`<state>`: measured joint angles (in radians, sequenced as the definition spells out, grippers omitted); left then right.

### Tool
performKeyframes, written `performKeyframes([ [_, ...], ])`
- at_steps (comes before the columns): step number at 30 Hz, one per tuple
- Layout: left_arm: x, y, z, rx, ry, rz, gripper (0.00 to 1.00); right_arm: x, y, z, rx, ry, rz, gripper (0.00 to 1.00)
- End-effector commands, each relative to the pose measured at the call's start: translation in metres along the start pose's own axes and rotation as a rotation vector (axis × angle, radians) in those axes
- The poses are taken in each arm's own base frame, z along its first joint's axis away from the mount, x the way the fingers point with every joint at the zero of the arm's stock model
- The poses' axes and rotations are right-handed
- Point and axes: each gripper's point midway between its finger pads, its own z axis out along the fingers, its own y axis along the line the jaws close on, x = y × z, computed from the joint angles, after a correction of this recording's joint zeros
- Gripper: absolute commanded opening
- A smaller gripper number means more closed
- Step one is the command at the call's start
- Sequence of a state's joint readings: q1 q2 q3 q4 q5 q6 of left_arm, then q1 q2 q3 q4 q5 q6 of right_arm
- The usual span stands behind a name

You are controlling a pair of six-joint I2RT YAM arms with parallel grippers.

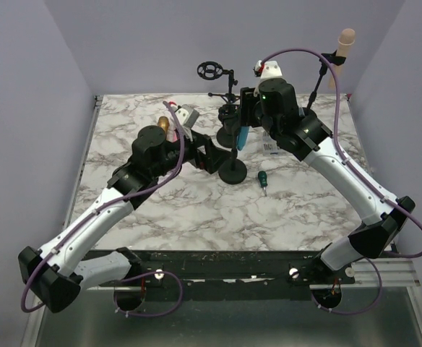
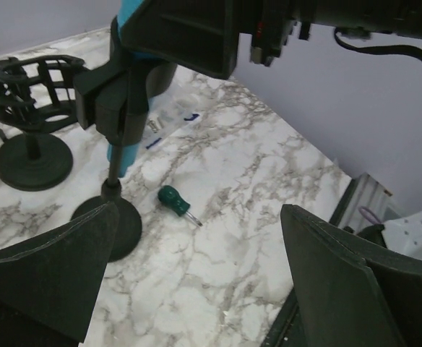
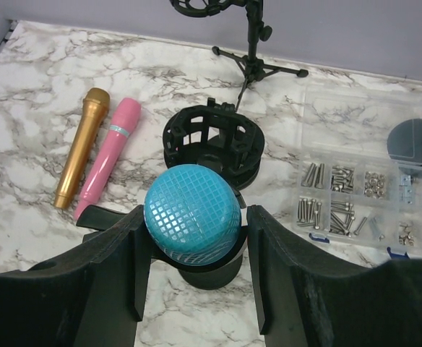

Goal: Remove the microphone from the stand

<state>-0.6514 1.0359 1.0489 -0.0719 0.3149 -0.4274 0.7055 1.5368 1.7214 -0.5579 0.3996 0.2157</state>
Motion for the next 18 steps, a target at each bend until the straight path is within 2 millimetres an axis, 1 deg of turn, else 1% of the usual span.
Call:
performKeyframes([
  [1, -0.025, 0.019, 0.026, -0.06, -0.057, 0.191, 0.97, -0.018, 0.003, -0.008, -0.024, -0.064, 0.039, 0.01],
  [4, -0.023, 0.026, 0.041, -0.062, -0.034, 0.252, 0.96, -0.019, 0.004, -0.01, -0.029, -0.064, 0.043, 0.01],
  [5, -0.028, 0.025, 0.046, -0.048, -0.06, 0.282, 0.95, -0.02, 0.005, -0.011, -0.033, -0.066, 0.046, 0.01],
  [8, -0.031, 0.025, 0.056, -0.02, -0.092, 0.348, 0.95, -0.021, 0.007, -0.011, -0.045, -0.067, 0.051, 0.01],
  [11, -0.031, 0.029, 0.07, -0.009, -0.067, 0.381, 0.95, -0.021, 0.011, -0.009, -0.058, -0.061, 0.055, 0.01],
  [12, -0.032, 0.027, 0.074, 0.007, -0.057, 0.386, 0.95, -0.021, 0.011, -0.009, -0.061, -0.06, 0.057, 0.01],
  [15, -0.03, 0.03, 0.088, 0.018, -0.025, 0.394, 0.91, -0.022, 0.013, -0.009, -0.069, -0.058, 0.061, 0.01],
  [18, -0.025, 0.035, 0.099, 0.016, 0.016, 0.396, 0.83, -0.023, 0.015, -0.01, -0.077, -0.059, 0.066, 0.01],
])
